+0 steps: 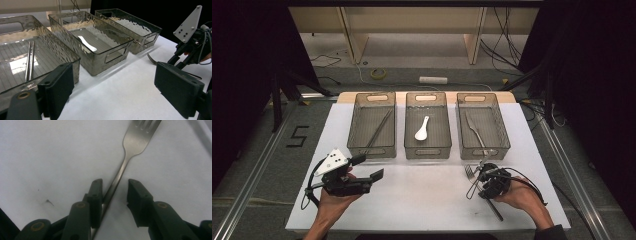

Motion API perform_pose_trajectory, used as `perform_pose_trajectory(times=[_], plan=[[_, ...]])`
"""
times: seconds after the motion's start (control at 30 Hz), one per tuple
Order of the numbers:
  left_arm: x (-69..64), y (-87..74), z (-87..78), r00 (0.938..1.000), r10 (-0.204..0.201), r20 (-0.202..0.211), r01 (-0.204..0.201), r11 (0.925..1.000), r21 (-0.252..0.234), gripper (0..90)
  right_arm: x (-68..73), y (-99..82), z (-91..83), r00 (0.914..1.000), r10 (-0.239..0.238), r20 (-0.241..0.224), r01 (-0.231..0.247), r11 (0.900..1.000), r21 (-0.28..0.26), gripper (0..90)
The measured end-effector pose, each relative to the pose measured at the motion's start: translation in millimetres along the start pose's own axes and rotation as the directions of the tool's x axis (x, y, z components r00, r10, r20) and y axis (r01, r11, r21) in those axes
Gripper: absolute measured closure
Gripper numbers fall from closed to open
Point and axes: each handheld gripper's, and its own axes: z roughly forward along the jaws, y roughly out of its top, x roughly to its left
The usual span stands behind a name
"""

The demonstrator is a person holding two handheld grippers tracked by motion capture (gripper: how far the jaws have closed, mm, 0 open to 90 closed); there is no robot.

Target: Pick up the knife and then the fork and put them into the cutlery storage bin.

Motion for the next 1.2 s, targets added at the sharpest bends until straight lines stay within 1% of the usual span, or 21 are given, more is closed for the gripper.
perform_pose_trajectory(times=[0.1,0.23,0.3,0.53,0.7,0.77,0.93,1.07,1.17,1.2], plan=[[0.1,0.0,0.1,1.0000,0.003,0.000,-0.003,1.0000,0.001,15.5,0.0,0.1,0.1,0.9999,-0.009,-0.006,0.009,1.0000,-0.002,68.3],[-0.2,-0.1,0.2,1.0000,0.003,0.001,-0.003,1.0000,0.001,15.5,-1.7,0.1,0.2,1.0000,-0.004,-0.004,0.004,1.0000,-0.004,72.9],[0.1,-0.1,0.2,1.0000,0.003,0.000,-0.003,1.0000,0.001,15.5,-0.9,0.4,0.2,0.9999,-0.012,-0.006,0.012,0.9999,-0.001,74.6],[0.0,-0.2,0.5,1.0000,0.005,0.002,-0.005,1.0000,0.004,15.5,-0.7,1.0,0.3,0.9999,-0.014,-0.002,0.014,0.9999,0.004,75.6],[0.2,-0.2,0.1,1.0000,0.004,0.001,-0.004,1.0000,0.001,15.5,-1.0,1.7,0.1,0.9998,-0.018,0.003,0.018,0.9998,0.013,80.8],[0.0,-0.1,0.2,1.0000,0.004,0.002,-0.004,1.0000,0.001,15.5,-0.7,1.9,0.2,0.9997,-0.026,0.004,0.026,0.9996,0.014,84.0],[-0.1,-0.1,0.1,1.0000,0.005,0.001,-0.005,1.0000,0.001,15.5,1.0,2.8,0.2,0.9988,-0.047,0.015,0.046,0.9987,0.022,84.6],[0.0,-0.1,0.3,1.0000,0.005,0.001,-0.005,1.0000,0.001,15.5,1.2,2.1,-0.4,0.9979,-0.063,0.014,0.063,0.9980,0.010,84.9],[0.1,0.0,0.3,1.0000,0.006,0.001,-0.006,1.0000,0.002,15.5,-0.2,2.0,-3.9,0.9973,-0.070,0.021,0.070,0.9973,-0.021,85.1],[0.2,-0.1,0.3,1.0000,0.006,0.000,-0.006,1.0000,0.002,15.5,-0.6,1.8,-6.2,0.9977,-0.066,0.016,0.066,0.9971,-0.038,85.1]])
